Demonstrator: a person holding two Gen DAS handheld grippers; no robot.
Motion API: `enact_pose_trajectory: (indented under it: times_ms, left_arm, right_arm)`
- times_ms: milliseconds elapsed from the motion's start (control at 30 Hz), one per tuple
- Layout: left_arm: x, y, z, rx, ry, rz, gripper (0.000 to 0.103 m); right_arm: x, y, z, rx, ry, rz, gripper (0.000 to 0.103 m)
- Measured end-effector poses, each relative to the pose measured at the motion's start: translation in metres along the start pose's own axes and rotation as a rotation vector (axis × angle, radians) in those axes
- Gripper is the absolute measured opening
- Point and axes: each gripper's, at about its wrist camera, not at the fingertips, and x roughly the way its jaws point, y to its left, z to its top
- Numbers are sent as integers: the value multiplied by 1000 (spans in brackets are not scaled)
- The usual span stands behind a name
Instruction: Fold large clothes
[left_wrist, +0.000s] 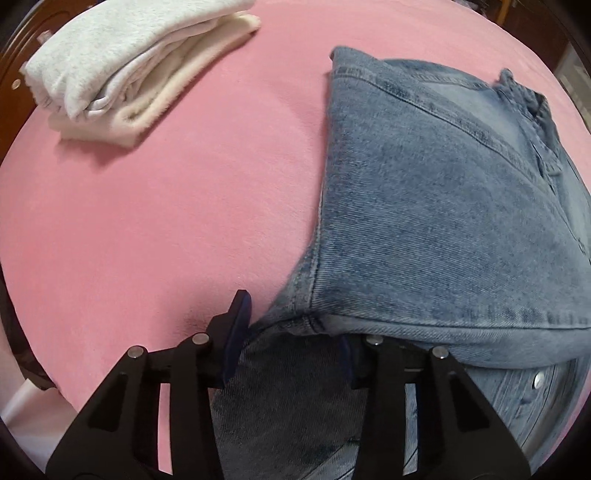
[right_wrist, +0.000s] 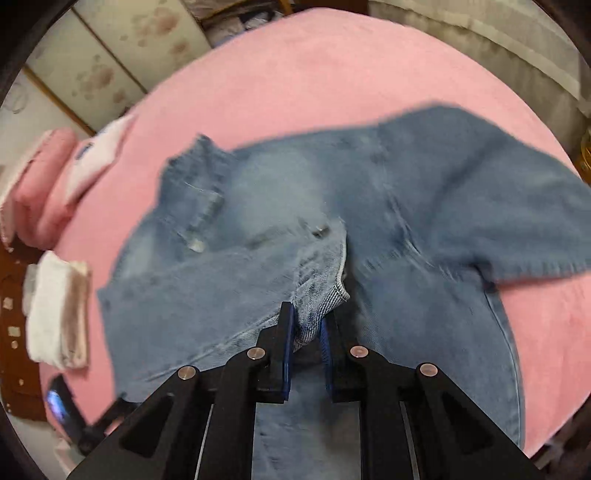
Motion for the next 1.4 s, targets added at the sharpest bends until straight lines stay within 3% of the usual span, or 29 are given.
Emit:
enact_pose_trajectory:
  times_ms: [133, 200, 267, 433, 533, 633, 667, 700, 733, 767, 833, 900, 933, 1000, 1033, 1067, 1133, 1167, 1233, 1267, 1333, 1400]
  left_arm:
    - [-5, -14, -8, 74, -9, 31, 39]
    - [-9, -15, -11, 98, -15, 41, 39]
    - [-15, -12, -15, 93, -16, 27, 39]
    - [-29, -6, -17, 72, 18, -7, 39]
    - [-40, -10, -22, 76, 17, -7, 39]
    - [-60, -12, -31, 74, -10, 4, 38]
    - [-69, -13, -35, 62, -37, 2, 30]
    - [-76, -14, -37, 54, -54, -3, 24]
    - [-81, -15, -39, 47, -63, -13, 18]
    - [-86, -19, -40, 40, -68, -32, 14]
    - [-94, -30, -41, 39, -60, -129, 6]
    - [-91, -49, -37, 68, -35, -196, 6]
    - [-90, -57, -36, 85, -19, -213, 6]
    - [-83, -79, -33, 127, 51, -260, 6]
    - [-77, -86, -31, 133, 72, -267, 6]
    - [-72, -91, -28, 138, 90, -265, 6]
    - [-55, -96, -22, 144, 135, -208, 6]
    - [-45, -95, -20, 141, 165, -137, 6]
    - [-31, -84, -17, 89, 185, -74, 6]
    - [-25, -76, -15, 51, 200, -77, 6]
    - [-13, -57, -13, -27, 239, -83, 6]
    - [-11, -40, -11, -92, 244, -106, 6]
  right_arm:
    - [44, 0, -12, -88, 33, -154, 12]
    - [59, 3, -16, -37, 59, -183, 13]
    - [58, 15, -18, -14, 30, -209, 13]
    - [46, 33, -19, -104, -30, -241, 15]
    - [31, 32, -22, -100, -53, -228, 27]
    - [3, 29, -27, -55, -132, -247, 40]
    - [-7, 30, -29, -37, -161, -260, 41]
    - [-19, 26, -27, -24, -180, -256, 43]
    - [-26, 28, -30, -16, -197, -229, 51]
    - [-31, 31, -31, -19, -202, -178, 65]
    - [-36, 39, -31, -41, -166, -16, 71]
    - [-25, 63, -36, -74, -67, 195, 70]
    - [-24, 66, -40, -89, -24, 261, 64]
    - [-1, 101, -52, -153, 143, 394, 47]
    - [7, 115, -59, -170, 192, 430, 30]
    - [14, 125, -65, -179, 216, 451, 18]
    - [30, 141, -73, -193, 252, 480, 14]
    - [39, 145, -75, -198, 263, 477, 13]
    - [61, 147, -74, -213, 281, 418, 10]
    - [69, 144, -71, -210, 284, 413, 0]
    - [76, 124, -60, -132, 281, 436, 0]
    - [74, 92, -52, -70, 217, 383, 0]
